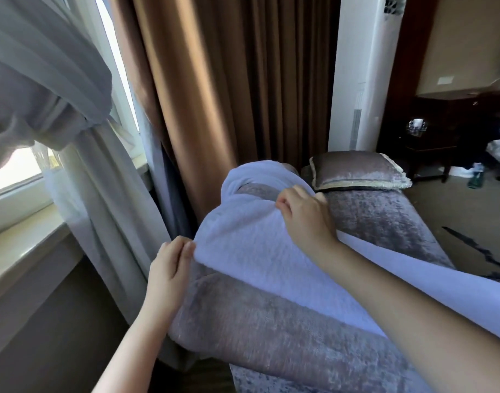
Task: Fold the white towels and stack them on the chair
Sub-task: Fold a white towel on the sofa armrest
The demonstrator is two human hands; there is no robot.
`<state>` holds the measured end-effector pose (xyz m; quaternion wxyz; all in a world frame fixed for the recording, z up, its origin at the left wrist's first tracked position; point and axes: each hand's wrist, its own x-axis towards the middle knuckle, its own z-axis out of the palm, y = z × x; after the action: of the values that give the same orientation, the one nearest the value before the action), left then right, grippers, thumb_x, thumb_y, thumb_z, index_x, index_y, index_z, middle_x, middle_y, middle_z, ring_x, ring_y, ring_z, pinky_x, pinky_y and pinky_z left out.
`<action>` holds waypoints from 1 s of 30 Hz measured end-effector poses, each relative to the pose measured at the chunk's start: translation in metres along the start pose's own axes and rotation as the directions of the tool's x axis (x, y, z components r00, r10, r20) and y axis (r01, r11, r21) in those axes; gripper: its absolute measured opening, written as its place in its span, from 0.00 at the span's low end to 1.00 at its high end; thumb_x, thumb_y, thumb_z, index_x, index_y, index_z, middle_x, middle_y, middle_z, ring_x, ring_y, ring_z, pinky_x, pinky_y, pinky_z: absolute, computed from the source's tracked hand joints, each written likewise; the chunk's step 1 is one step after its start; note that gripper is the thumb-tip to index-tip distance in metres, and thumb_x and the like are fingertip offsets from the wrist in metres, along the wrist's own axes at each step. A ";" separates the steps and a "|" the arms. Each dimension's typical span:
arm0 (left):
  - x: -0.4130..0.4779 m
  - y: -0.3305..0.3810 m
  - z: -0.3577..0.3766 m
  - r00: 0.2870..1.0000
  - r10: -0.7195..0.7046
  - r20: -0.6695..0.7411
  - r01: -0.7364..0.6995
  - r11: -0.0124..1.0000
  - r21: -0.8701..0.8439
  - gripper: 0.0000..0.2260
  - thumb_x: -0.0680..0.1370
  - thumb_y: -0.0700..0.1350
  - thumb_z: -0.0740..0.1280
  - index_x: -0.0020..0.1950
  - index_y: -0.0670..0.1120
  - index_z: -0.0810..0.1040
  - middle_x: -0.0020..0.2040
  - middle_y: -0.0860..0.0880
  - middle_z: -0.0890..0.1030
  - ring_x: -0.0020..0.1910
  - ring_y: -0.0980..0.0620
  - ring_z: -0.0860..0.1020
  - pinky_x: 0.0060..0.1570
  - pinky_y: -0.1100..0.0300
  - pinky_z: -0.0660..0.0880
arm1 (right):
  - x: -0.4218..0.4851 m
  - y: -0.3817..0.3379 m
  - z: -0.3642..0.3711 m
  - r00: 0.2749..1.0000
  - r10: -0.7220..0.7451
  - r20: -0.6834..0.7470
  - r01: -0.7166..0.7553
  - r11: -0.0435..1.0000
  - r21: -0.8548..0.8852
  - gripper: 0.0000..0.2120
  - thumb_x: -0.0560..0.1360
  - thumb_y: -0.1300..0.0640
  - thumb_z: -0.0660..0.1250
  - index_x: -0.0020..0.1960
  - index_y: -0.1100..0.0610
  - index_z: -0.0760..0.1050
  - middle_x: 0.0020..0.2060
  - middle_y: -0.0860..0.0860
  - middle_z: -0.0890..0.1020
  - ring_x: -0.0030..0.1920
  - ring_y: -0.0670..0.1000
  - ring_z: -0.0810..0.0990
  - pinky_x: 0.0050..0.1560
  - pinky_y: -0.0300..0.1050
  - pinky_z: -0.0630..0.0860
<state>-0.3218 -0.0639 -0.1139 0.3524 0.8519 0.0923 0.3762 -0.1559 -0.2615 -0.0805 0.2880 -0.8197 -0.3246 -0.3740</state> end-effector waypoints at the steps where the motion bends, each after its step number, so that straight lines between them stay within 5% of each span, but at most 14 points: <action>1: 0.004 -0.003 0.002 1.000 -0.027 0.012 0.026 0.999 0.042 0.14 0.82 0.42 0.59 0.36 0.49 0.70 0.34 0.52 0.74 0.39 0.51 0.72 0.37 0.58 0.67 | 0.001 0.001 0.010 1.000 0.010 0.026 -0.010 1.000 -0.005 0.07 0.73 0.62 0.69 0.38 0.57 0.75 0.35 0.49 0.78 0.32 0.54 0.76 0.39 0.46 0.67; 3: 0.009 -0.013 0.009 0.995 -0.071 0.071 0.058 0.985 0.161 0.14 0.82 0.42 0.59 0.36 0.48 0.70 0.36 0.52 0.74 0.40 0.50 0.73 0.37 0.57 0.66 | 0.000 0.006 0.026 0.993 0.050 0.105 -0.044 0.997 -0.062 0.07 0.72 0.64 0.71 0.37 0.58 0.75 0.34 0.52 0.78 0.30 0.57 0.77 0.36 0.46 0.67; 7: 0.005 -0.028 0.014 0.970 -0.181 0.163 0.139 0.960 0.242 0.14 0.80 0.43 0.64 0.35 0.50 0.73 0.38 0.54 0.72 0.40 0.53 0.74 0.39 0.64 0.66 | -0.015 0.012 0.034 0.894 0.183 0.410 -0.141 0.982 -0.129 0.06 0.79 0.61 0.60 0.50 0.56 0.76 0.47 0.51 0.79 0.46 0.57 0.78 0.48 0.45 0.67; 12: 0.007 -0.012 0.016 0.961 -0.245 0.132 0.235 0.968 0.085 0.11 0.80 0.49 0.64 0.37 0.53 0.77 0.39 0.53 0.75 0.40 0.56 0.74 0.41 0.68 0.67 | -0.059 0.008 0.001 0.952 0.092 0.291 -0.108 0.993 0.038 0.02 0.76 0.56 0.67 0.45 0.54 0.77 0.42 0.47 0.80 0.43 0.52 0.79 0.43 0.45 0.67; 17: 0.006 -0.004 0.026 0.941 -0.295 0.165 0.308 0.949 -0.061 0.19 0.80 0.53 0.64 0.40 0.37 0.74 0.37 0.45 0.74 0.37 0.49 0.72 0.41 0.55 0.68 | -0.124 0.005 -0.039 0.970 -0.018 0.243 0.027 0.999 -0.034 0.07 0.74 0.48 0.61 0.42 0.50 0.75 0.41 0.42 0.76 0.42 0.48 0.76 0.39 0.41 0.70; 20: 0.007 -0.001 0.022 0.926 -0.360 0.113 0.370 0.924 -0.093 0.14 0.82 0.49 0.62 0.40 0.44 0.77 0.38 0.49 0.78 0.41 0.50 0.74 0.42 0.56 0.69 | -0.145 0.017 -0.058 0.977 -0.028 0.211 0.053 0.992 -0.112 0.10 0.75 0.45 0.60 0.41 0.50 0.74 0.40 0.43 0.76 0.40 0.48 0.75 0.37 0.42 0.70; 26: -0.001 0.001 0.021 0.916 -0.391 0.087 0.393 0.920 -0.004 0.12 0.81 0.46 0.62 0.40 0.44 0.78 0.42 0.52 0.77 0.41 0.57 0.73 0.45 0.58 0.66 | -0.160 0.032 -0.069 0.968 -0.106 0.226 0.132 0.986 -0.099 0.16 0.74 0.39 0.61 0.44 0.52 0.76 0.43 0.44 0.77 0.41 0.49 0.76 0.38 0.42 0.74; 30: 0.000 0.001 0.014 0.901 -0.410 0.144 0.411 0.911 0.021 0.19 0.80 0.49 0.65 0.33 0.39 0.68 0.32 0.48 0.68 0.34 0.50 0.67 0.36 0.55 0.60 | -0.172 0.032 -0.073 0.969 -0.177 0.170 0.196 0.976 -0.100 0.11 0.75 0.47 0.62 0.43 0.55 0.77 0.45 0.47 0.79 0.46 0.51 0.79 0.45 0.42 0.75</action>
<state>-0.3121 -0.0714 -0.1197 0.4335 0.8368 0.2419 0.2310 -0.2505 -0.3883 -0.1855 0.1764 -0.8281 -0.4001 -0.3507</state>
